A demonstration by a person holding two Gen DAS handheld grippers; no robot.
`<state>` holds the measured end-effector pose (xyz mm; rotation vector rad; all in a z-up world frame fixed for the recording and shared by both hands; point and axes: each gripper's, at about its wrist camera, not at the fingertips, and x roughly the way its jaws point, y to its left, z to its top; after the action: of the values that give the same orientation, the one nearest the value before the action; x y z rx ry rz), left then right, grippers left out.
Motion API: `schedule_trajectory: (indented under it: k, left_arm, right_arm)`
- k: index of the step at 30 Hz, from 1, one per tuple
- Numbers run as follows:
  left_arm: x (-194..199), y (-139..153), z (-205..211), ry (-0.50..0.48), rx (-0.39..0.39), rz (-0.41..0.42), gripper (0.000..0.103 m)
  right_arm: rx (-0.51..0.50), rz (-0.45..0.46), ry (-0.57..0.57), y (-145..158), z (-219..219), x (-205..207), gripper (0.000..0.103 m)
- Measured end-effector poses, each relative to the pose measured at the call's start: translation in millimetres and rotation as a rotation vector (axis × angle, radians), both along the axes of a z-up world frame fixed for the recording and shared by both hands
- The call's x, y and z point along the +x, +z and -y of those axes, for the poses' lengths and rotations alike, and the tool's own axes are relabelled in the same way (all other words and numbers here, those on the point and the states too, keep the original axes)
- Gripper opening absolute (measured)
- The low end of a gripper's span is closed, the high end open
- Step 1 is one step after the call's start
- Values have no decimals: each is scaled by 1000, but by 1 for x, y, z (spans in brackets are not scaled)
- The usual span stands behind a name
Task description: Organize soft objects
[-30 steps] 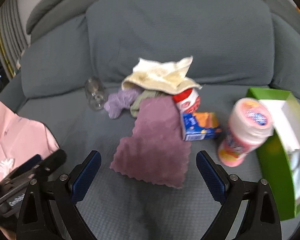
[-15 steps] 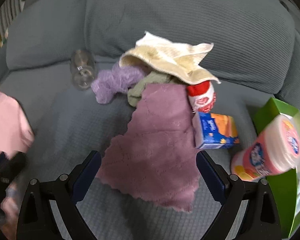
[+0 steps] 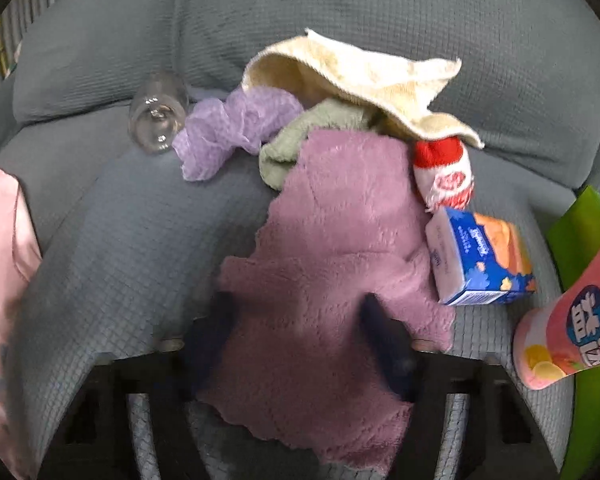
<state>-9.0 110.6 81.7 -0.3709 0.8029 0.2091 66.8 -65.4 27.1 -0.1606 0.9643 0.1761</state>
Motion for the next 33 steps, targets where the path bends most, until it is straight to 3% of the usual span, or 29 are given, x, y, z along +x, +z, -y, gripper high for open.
schedule_trajectory:
  k: [2,4,10,16,22,27,33]
  left_arm:
    - [0,-1,0,4,5,-5,100]
    - [0,-1,-2,9,4,-6,100]
    - [0,0,-7,22,-19,-6,100]
    - [1,0,-9,15,-35,-10,100]
    - [-1,-1,-10,23,-45,-15,100]
    - [-1,-3,-13,32,-53,-24,100]
    - [-2,-4,-14,37,-70,-28,100]
  right_arm:
    - [8,-6,25,4,-2,-2,16]
    - [32,-24,37,7,0,-3,7]
    - [109,13,44,40,21,-25,6]
    - [268,51,73,80,48,-56,6]
    - [365,67,140,102,47,-110,6]
    - [354,106,245,118,42,-146,6]
    - [322,52,276,118,43,-167,6]
